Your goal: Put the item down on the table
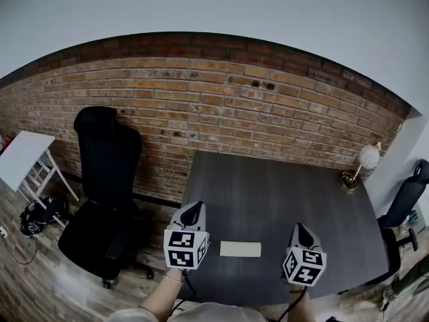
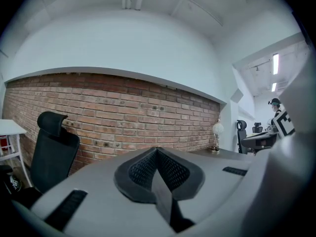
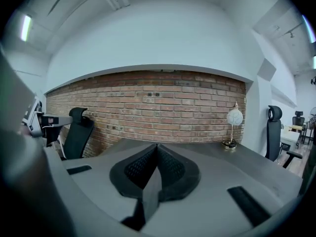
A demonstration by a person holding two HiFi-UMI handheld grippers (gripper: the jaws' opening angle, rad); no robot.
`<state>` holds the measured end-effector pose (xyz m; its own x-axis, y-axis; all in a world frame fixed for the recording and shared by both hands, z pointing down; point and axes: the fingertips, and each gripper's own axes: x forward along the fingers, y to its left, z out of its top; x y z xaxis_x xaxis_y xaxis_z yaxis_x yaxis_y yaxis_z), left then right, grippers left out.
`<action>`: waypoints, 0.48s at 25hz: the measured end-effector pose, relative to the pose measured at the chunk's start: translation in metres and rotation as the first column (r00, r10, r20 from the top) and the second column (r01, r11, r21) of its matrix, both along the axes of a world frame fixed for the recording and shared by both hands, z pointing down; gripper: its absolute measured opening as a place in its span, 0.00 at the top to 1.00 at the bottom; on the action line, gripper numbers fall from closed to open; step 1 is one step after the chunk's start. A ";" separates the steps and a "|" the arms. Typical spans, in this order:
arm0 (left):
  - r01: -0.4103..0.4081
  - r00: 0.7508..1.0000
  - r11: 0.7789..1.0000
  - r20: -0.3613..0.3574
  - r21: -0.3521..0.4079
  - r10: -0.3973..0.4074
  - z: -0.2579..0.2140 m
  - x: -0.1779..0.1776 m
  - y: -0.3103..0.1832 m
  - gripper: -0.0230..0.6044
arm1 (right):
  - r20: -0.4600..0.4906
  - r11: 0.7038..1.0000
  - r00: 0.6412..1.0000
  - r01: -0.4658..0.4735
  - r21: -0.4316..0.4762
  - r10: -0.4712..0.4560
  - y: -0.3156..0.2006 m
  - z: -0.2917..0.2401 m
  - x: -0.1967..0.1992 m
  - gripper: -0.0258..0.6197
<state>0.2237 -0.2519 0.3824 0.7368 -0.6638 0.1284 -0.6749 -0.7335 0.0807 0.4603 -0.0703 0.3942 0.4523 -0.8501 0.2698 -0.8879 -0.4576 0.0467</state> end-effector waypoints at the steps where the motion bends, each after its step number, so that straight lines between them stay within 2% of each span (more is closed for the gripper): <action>1: 0.000 1.000 1.000 0.001 0.000 0.000 0.000 0.000 0.000 0.95 | 0.004 1.000 1.000 -0.002 0.001 0.002 0.000 0.001 0.000 0.91; 12: 0.008 1.000 1.000 0.014 -0.025 -0.008 0.012 -0.001 0.006 0.95 | 0.003 1.000 1.000 0.005 -0.019 -0.005 0.001 0.009 -0.004 0.91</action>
<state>0.2229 -0.2454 0.3941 0.7295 -0.6662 0.1547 -0.6819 -0.7259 0.0895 0.4563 -0.0689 0.4037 0.4475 -0.8470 0.2868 -0.8902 -0.4524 0.0530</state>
